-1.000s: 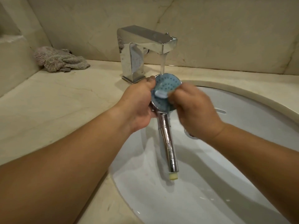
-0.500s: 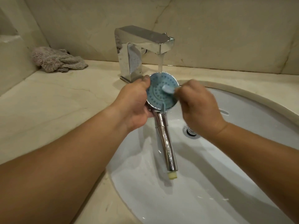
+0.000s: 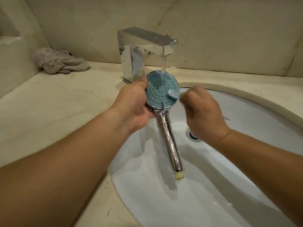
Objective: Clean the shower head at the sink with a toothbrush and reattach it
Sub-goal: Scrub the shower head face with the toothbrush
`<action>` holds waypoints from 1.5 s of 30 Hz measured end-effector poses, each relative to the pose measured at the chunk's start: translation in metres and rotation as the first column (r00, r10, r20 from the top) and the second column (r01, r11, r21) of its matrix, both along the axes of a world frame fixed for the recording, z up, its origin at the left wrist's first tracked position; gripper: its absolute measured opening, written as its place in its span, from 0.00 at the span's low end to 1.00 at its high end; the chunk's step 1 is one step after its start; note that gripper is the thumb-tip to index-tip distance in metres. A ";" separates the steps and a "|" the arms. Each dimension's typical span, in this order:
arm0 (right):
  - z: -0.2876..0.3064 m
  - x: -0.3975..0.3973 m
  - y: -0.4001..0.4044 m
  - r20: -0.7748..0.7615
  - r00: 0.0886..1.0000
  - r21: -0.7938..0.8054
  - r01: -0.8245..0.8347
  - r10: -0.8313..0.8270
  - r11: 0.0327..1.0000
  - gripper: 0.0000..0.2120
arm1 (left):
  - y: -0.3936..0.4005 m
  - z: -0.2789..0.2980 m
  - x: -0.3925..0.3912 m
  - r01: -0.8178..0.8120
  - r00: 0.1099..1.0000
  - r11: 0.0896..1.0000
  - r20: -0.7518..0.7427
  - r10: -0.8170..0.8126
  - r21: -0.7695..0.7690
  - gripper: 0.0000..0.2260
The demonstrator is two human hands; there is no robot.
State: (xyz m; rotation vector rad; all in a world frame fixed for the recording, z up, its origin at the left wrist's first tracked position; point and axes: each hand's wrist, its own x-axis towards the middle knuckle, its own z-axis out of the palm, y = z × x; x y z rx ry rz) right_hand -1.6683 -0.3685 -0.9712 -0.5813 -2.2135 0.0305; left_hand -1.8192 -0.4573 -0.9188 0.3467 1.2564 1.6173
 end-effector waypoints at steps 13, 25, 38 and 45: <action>0.007 -0.006 0.010 -0.056 0.995 -0.068 0.078 -0.082 0.995 0.03 | -0.001 0.002 0.001 0.008 1.000 1.000 -0.023 -0.008 -0.003 0.15; 0.026 -0.028 -0.008 0.028 1.000 -0.014 0.003 -0.002 1.000 0.09 | -0.001 -0.002 0.005 0.102 0.991 0.994 -0.082 -0.105 -0.046 0.18; 0.035 -0.024 0.002 -0.055 0.998 -0.051 0.013 -0.016 0.999 0.09 | 0.000 0.000 0.003 0.168 0.985 0.986 0.027 -0.168 0.000 0.20; 0.035 -0.022 0.001 0.021 0.997 0.015 -0.072 0.072 0.997 0.12 | -0.001 0.002 0.005 0.172 0.984 0.985 0.040 -0.173 0.034 0.18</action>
